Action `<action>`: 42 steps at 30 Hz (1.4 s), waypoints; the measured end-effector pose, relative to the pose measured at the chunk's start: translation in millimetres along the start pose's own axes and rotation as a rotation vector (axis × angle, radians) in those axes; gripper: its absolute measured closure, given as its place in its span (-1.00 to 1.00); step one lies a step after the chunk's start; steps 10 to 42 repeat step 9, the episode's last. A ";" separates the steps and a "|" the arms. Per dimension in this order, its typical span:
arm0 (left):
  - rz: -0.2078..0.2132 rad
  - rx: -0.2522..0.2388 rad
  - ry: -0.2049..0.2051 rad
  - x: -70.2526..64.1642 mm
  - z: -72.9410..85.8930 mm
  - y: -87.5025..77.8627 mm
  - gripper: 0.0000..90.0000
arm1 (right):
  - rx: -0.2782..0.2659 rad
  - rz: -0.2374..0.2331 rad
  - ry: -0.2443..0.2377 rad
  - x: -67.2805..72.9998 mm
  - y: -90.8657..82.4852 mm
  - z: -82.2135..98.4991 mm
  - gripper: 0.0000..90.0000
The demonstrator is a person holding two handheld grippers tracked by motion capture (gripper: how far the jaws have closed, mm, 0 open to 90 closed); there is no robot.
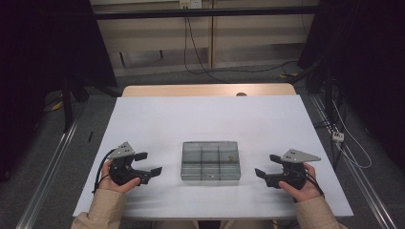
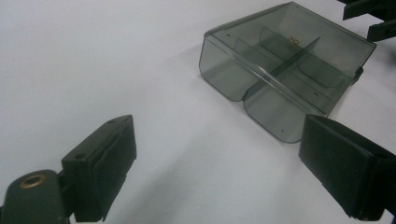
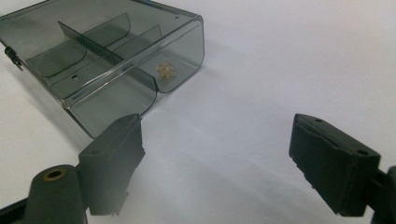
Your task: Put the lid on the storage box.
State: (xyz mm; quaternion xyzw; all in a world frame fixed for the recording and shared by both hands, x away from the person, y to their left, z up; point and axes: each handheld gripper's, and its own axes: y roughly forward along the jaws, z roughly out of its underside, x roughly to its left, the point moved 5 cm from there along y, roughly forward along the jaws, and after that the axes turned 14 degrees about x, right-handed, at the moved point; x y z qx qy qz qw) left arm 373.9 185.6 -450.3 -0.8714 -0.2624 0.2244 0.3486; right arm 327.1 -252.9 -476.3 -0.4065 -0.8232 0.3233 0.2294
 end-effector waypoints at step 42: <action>0.001 -0.010 0.003 -0.7 -0.7 -0.2 -0.75 | 0.001 -0.002 -0.005 0.6 1.2 -0.3 -0.61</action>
